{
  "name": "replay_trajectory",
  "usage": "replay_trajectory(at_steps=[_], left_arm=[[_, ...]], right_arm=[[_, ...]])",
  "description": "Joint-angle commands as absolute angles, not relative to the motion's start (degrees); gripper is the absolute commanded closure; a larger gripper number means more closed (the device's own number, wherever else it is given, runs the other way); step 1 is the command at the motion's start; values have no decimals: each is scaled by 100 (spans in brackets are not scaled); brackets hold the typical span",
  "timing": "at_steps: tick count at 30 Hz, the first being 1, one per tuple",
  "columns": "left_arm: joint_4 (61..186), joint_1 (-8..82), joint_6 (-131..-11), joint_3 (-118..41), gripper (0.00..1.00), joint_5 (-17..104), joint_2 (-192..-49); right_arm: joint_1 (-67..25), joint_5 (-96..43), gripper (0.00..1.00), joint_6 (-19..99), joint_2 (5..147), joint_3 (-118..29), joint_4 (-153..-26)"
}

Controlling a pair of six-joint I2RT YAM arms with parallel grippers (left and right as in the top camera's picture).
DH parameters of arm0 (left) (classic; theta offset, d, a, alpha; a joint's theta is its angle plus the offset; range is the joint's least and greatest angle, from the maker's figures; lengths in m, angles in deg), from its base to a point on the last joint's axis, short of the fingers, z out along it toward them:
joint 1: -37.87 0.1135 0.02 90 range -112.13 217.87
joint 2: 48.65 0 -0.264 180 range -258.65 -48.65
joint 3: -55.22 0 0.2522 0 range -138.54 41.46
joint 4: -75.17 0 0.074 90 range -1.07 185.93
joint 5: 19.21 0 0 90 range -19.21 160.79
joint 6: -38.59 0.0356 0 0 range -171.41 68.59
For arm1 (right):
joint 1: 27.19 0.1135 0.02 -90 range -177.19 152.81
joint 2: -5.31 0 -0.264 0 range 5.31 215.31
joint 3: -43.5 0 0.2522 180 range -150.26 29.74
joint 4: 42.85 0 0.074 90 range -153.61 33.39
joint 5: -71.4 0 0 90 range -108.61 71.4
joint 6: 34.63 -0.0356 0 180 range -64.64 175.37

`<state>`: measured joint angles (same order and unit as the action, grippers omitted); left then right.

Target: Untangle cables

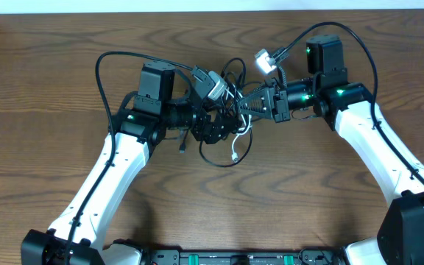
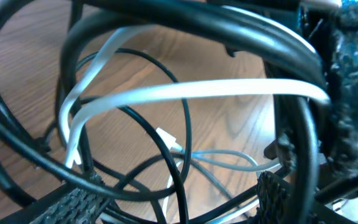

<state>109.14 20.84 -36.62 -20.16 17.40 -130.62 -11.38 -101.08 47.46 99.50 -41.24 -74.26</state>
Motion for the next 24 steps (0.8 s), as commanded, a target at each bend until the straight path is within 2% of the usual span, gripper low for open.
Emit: replay_trajectory(at_steps=[1, 2, 3, 4, 5, 6, 11, 14, 19, 24], left_arm=[[10887, 2075, -3693, -2065, 21, 1489, -13010], [10877, 2075, -3693, -2065, 21, 1489, -13010], [10868, 2077, -3690, -2065, 30, 1491, -13010], [10848, 2077, -3693, -2065, 56, 1545, -13010], [10848, 2077, -3695, -2065, 77, 1613, -13010], [10859, 2077, -3697, -2065, 92, 1869, -13010], [10920, 2081, -3883, -2065, 92, 3102, -13010], [10920, 2081, -4661, -2065, 93, 4538, -13010], [10975, 2081, -5583, -2065, 92, 6103, -13008], [11163, 2081, -5666, -2065, 92, 6942, -13010]], right_arm=[[-1162, -10810, 99, 4659, 9778, -4275, -7351], [-1162, -10810, 99, 4659, 9778, -4275, -7351], [-1162, -10810, 99, 4657, 9778, -4275, -7351], [-1162, -10810, 99, 4657, 9778, -4275, -7351], [-1162, -10810, 99, 4657, 9778, -4275, -7351], [-1162, -10810, 99, 4659, 9778, -4275, -7351], [-1269, -10613, 99, 4504, 9778, -4275, -7378], [-1378, -10246, 99, 4467, 9778, -4273, -7544], [-1527, -8408, 99, 4467, 9778, -4273, -8565], [-1765, -6954, 99, 4469, 9778, -4273, -9531]])
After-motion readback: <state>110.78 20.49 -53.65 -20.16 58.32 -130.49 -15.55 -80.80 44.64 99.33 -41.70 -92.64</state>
